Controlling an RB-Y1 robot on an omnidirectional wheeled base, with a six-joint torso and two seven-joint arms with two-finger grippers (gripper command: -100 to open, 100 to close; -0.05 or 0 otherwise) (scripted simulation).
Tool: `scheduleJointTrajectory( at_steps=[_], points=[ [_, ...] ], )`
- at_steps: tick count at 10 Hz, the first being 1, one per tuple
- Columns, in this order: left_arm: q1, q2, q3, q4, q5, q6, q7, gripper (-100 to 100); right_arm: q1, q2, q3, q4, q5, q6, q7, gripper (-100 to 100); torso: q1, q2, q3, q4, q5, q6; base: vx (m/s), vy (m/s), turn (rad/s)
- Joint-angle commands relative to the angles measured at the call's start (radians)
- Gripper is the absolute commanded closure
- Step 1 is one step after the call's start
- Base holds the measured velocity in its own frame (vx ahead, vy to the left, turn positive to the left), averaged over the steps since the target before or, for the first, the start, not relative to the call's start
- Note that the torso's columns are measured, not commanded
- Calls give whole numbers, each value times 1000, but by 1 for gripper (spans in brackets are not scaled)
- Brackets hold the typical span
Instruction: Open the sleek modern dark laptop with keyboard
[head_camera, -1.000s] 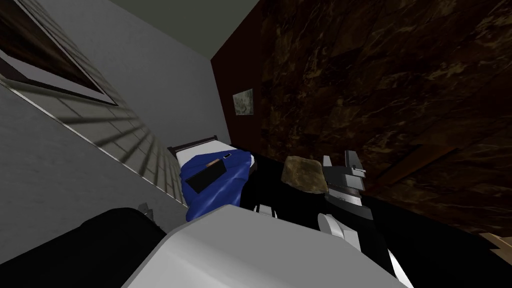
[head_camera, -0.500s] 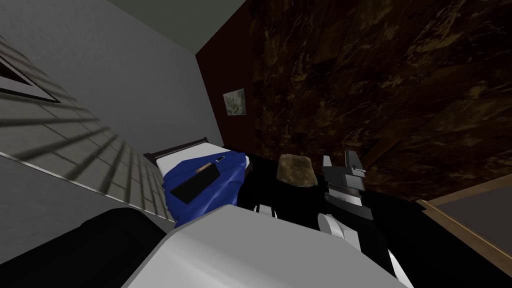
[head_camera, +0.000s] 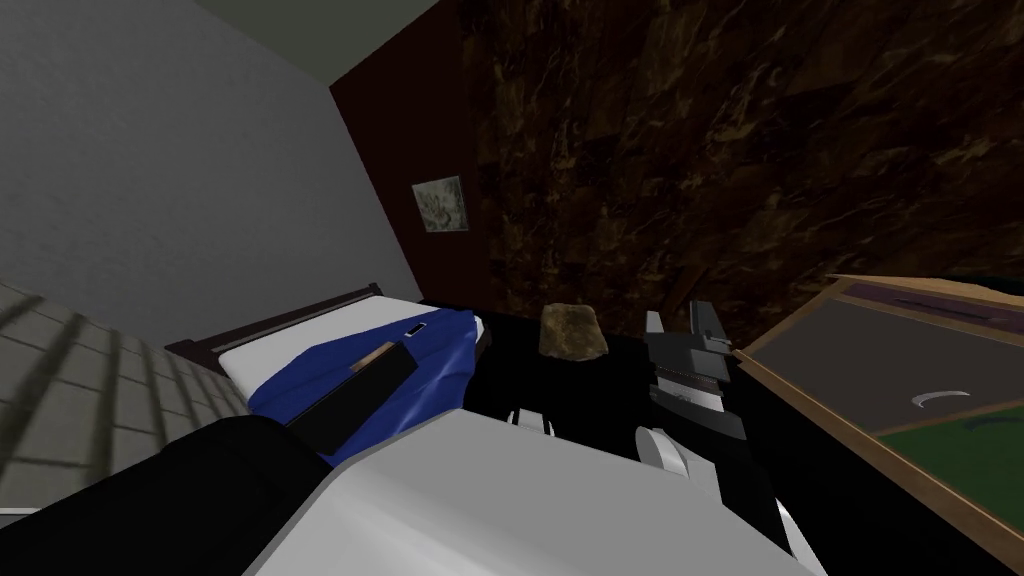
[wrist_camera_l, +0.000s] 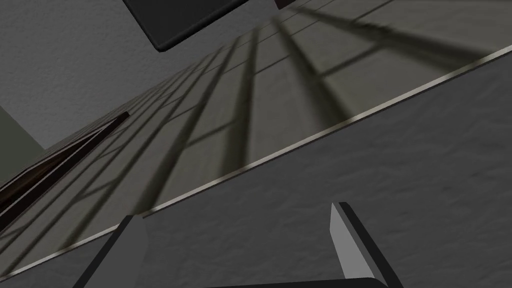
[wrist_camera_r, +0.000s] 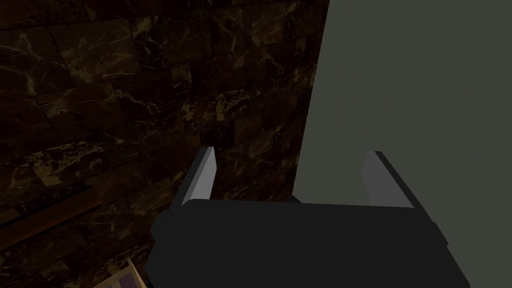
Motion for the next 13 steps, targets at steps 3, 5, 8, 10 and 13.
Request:
scheduleJointTrajectory(
  at_steps=[3,5,8,10,13],
  points=[
    [-11,12,34,102,40,-17,-28,-100,0,0,0,0,0,0,0,0,-2,0,0,0,-1,0,12,24,-255],
    [-11,11,44,126,52,-22,-38,-100,0,0,0,0,0,0,0,0,-1,1,0,0,0,-1,4,8,-103],
    [-13,11,61,165,71,-30,-54,-100,0,0,0,0,0,0,0,0,0,0,0,0,0,0,4,19,-201],
    [-14,10,74,196,87,-36,-67,-100,0,0,0,0,0,0,0,0,0,0,0,0,0,0,14,31,-288],
    [-15,13,70,189,82,-34,-62,100,0,0,0,0,0,0,0,0,-2,1,1,0,-1,-1,3,8,-16]
  ],
)
